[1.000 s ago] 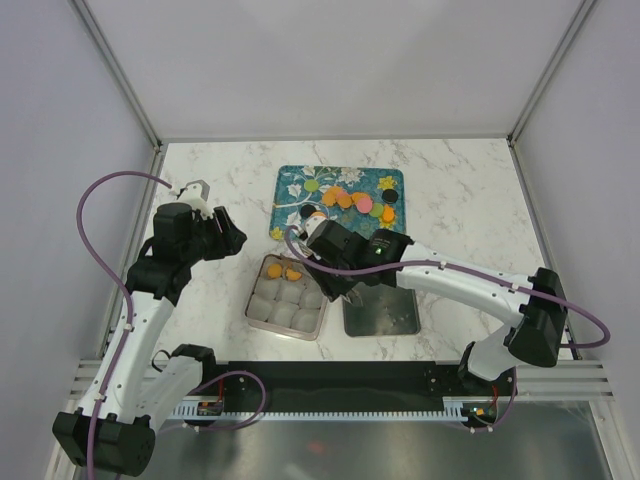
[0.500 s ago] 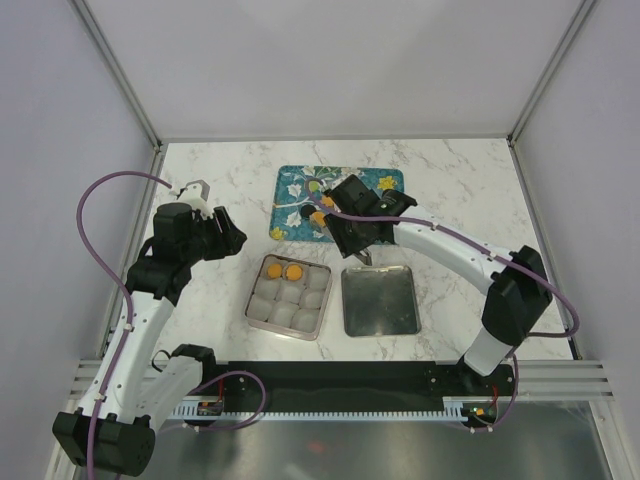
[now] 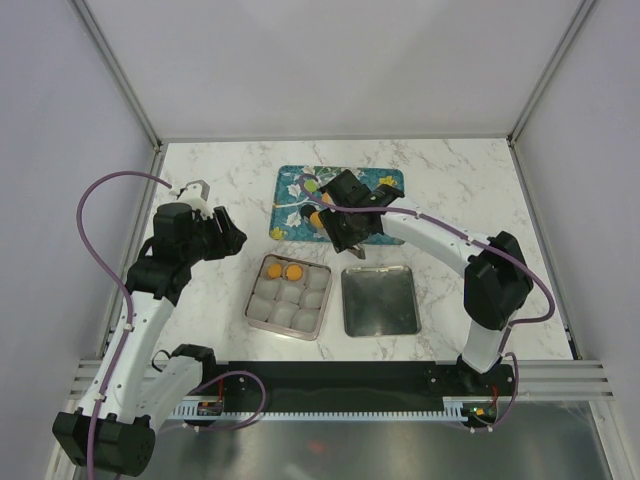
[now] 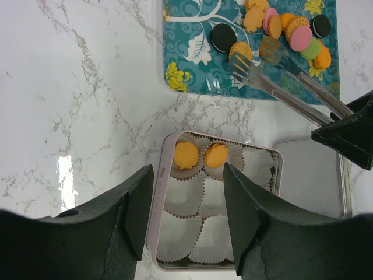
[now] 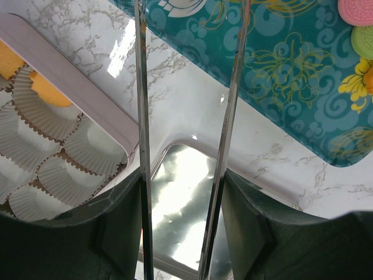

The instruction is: Pack the cookies

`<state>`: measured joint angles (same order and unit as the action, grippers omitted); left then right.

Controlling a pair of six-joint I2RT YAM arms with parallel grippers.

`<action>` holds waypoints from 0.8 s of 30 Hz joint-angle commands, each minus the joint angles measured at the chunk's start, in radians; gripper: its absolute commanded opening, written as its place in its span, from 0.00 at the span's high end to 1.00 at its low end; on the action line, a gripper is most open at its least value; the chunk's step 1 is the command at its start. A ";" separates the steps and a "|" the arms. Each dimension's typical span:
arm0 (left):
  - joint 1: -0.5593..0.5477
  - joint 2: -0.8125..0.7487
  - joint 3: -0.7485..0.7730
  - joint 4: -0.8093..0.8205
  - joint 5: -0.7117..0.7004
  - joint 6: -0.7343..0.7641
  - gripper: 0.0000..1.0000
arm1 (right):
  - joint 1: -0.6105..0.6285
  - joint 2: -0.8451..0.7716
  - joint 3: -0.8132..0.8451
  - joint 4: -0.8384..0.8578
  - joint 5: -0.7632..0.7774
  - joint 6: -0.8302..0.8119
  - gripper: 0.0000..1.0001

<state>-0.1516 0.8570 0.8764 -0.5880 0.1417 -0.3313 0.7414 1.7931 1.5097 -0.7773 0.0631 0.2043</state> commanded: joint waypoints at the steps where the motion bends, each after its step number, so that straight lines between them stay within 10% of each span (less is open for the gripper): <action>1: 0.003 -0.006 -0.008 0.036 0.016 0.009 0.41 | -0.014 0.026 0.047 0.039 -0.019 -0.017 0.41; 24: 0.003 -0.007 -0.008 0.037 0.021 0.008 0.41 | -0.039 -0.085 0.046 0.010 -0.013 -0.008 0.69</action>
<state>-0.1516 0.8574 0.8764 -0.5880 0.1417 -0.3313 0.7029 1.8294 1.5269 -0.7639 0.0242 0.1967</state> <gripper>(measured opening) 0.591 0.457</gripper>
